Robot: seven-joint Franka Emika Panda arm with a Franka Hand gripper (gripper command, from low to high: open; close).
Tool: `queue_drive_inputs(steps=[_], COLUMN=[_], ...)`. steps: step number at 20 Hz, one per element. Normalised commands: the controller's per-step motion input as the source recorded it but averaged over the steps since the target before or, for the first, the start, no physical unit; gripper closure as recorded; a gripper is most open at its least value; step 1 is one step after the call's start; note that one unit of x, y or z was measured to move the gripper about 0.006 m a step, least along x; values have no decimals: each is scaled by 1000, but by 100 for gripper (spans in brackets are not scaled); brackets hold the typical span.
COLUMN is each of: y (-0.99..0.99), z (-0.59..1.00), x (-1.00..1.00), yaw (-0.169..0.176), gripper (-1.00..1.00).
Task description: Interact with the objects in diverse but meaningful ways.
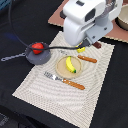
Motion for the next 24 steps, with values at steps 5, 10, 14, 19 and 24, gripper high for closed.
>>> queue_drive_inputs(steps=[5,10,14,19,24], y=[949,911,877,853,823], z=[117,20,0,0,0], x=[-22,-133,-236,-279,-339], yaw=[0,0,0,1,6], gripper=[100,100,100,100,100])
